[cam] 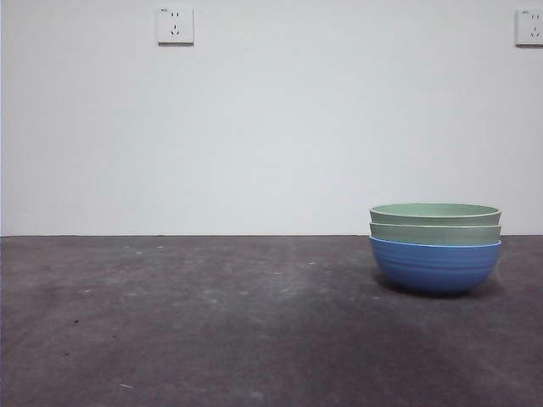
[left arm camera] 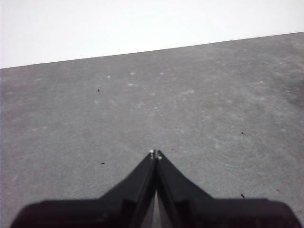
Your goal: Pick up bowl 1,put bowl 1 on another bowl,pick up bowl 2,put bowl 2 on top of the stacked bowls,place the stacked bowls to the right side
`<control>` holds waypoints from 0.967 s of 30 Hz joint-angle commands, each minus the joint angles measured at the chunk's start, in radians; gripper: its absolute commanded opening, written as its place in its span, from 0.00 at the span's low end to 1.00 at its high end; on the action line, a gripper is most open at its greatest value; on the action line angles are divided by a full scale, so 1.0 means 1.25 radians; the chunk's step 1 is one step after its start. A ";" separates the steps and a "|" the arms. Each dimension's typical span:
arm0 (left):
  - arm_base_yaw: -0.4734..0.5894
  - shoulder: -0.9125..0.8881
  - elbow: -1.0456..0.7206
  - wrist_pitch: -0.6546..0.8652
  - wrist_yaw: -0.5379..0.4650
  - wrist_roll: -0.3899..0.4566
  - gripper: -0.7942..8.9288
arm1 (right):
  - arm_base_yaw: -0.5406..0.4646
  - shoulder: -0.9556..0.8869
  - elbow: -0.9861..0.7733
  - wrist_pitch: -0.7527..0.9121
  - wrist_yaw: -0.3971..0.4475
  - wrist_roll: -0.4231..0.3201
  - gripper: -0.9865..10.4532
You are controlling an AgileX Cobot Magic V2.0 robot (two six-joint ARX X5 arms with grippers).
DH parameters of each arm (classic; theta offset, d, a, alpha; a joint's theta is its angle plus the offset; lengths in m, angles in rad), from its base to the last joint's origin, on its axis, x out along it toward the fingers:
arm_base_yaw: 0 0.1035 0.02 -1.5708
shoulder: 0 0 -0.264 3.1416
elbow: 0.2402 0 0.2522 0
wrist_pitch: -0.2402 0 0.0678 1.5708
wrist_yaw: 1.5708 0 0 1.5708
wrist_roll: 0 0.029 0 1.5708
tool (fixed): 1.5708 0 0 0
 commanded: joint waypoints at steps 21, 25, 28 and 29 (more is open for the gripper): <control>0.002 -0.002 -0.012 0.003 -0.001 -0.005 0.08 | -0.001 -0.277 -0.386 0.070 0.028 0.049 0.09; 0.003 -0.002 -0.012 0.004 -0.001 -0.005 0.08 | -0.001 -0.277 -0.386 0.070 0.027 0.050 0.09; 0.003 -0.002 -0.012 0.004 -0.001 -0.005 0.08 | 0.002 -0.277 -0.386 0.071 0.026 0.064 0.09; 0.003 -0.002 -0.012 0.004 -0.001 -0.005 0.08 | 0.001 -0.277 -0.386 0.071 0.026 0.064 0.09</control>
